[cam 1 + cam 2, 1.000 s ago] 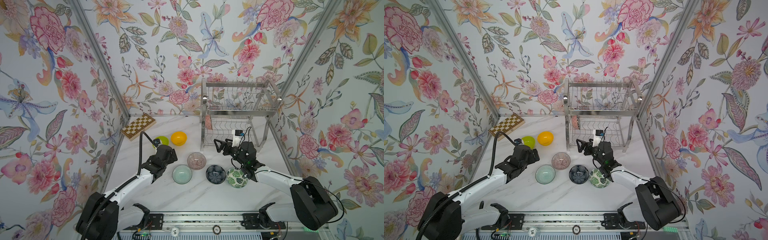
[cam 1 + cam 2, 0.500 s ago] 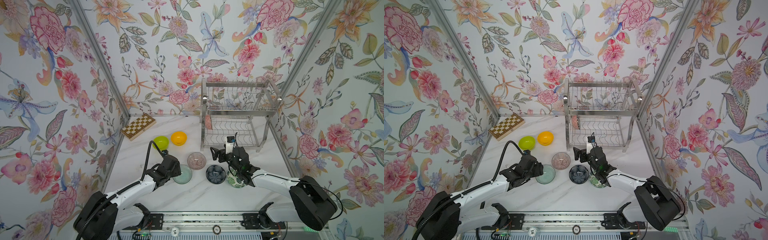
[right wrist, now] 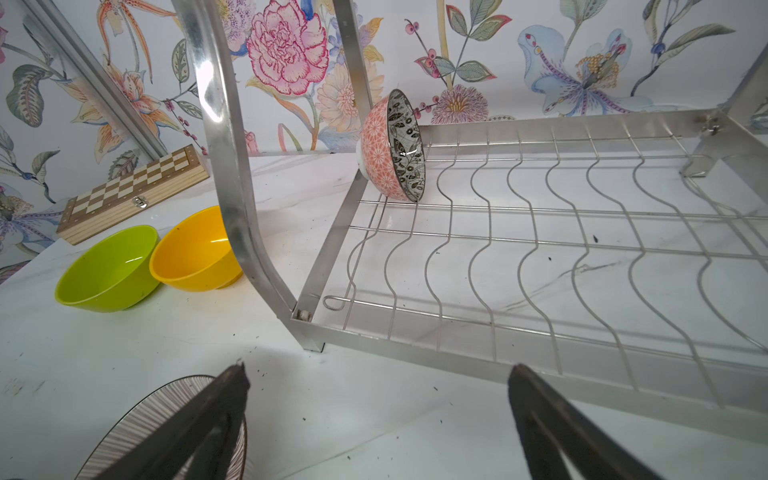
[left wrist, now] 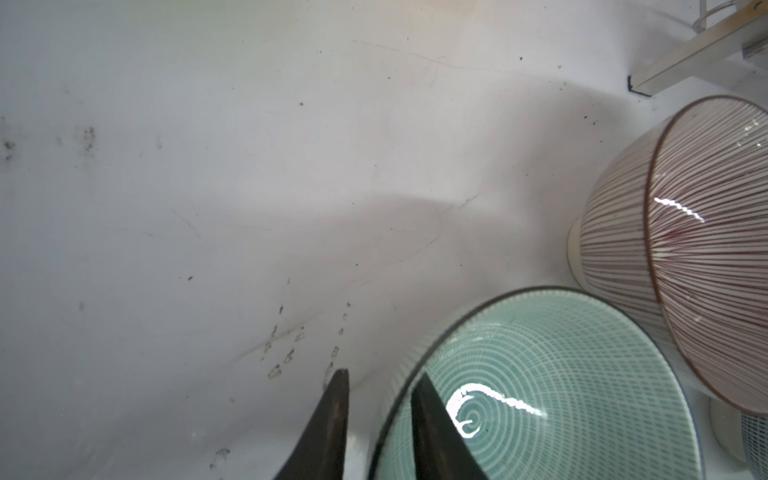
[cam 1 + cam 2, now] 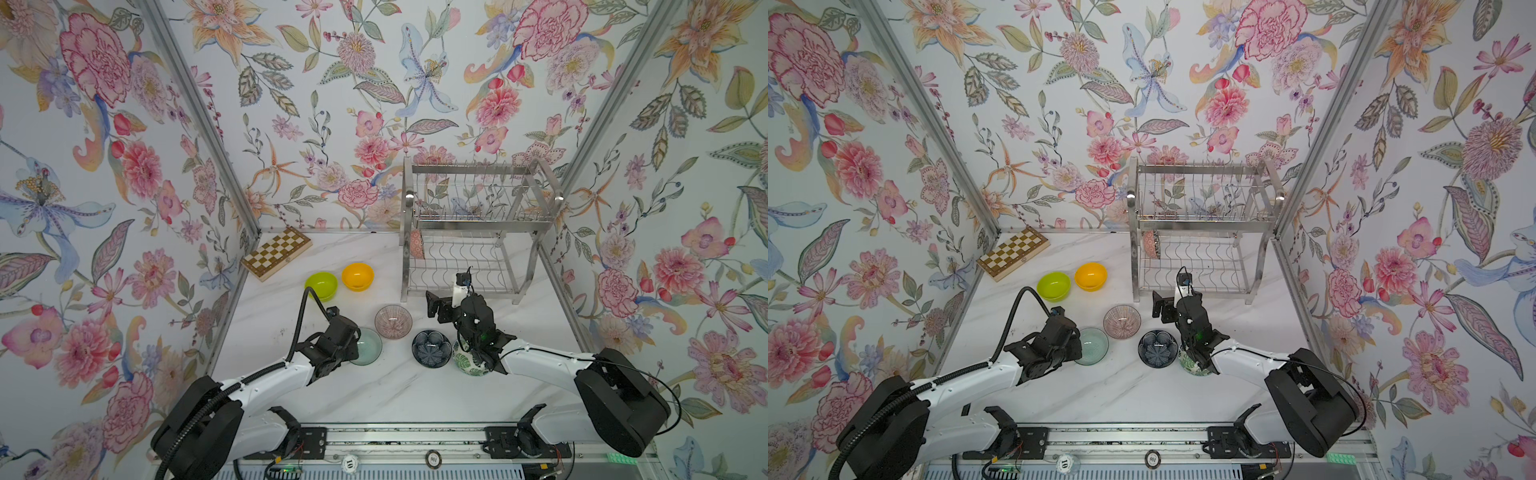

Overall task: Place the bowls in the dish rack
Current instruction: 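Lower left gripper onto the pale green bowl rim and close it, then lift and tilt the pale green bowl with left gripper while right gripper approaches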

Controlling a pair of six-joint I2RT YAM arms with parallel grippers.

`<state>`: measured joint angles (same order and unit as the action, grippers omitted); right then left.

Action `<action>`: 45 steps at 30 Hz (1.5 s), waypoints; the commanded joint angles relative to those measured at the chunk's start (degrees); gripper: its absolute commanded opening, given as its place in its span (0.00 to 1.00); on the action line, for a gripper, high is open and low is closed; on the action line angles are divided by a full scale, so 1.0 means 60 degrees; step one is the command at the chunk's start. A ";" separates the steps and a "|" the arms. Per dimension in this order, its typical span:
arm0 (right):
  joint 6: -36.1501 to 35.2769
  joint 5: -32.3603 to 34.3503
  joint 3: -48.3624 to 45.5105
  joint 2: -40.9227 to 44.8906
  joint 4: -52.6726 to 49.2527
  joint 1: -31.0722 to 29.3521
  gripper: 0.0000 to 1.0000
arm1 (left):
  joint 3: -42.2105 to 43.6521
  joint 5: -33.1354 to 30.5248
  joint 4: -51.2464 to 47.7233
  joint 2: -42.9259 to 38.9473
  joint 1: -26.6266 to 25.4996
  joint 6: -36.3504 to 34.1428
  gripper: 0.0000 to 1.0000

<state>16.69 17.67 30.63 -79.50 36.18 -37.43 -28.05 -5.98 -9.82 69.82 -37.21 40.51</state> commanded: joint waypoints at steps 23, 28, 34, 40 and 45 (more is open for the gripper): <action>0.1101 0.0467 0.0554 -0.0017 -0.0952 0.0189 0.99 | -0.1911 -0.2774 -0.1534 -0.0268 0.0475 -0.1755 0.00; 0.2368 0.0030 0.1341 -0.0334 -0.2380 0.0661 0.99 | -0.2044 -0.3955 -0.0540 -0.0672 0.0547 -0.2264 0.00; 0.4194 -0.0453 0.2627 -0.0481 -0.4640 0.1334 0.99 | -0.2259 -0.4759 0.1572 -0.0554 0.0523 -0.3585 0.00; 0.6580 -0.1406 0.2719 0.0063 -0.5157 0.2043 0.99 | -0.2546 -0.6125 0.3727 0.0099 -0.0542 -0.5448 0.00; 0.8155 -0.2046 0.2583 0.0611 -0.5000 0.2381 0.99 | -0.2397 -0.7107 0.6688 0.1226 -0.2000 -0.7606 0.00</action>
<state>57.17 8.82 46.44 -78.48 7.18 -23.64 -41.23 -42.41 15.00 74.59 -45.87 4.82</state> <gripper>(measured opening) 0.989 0.121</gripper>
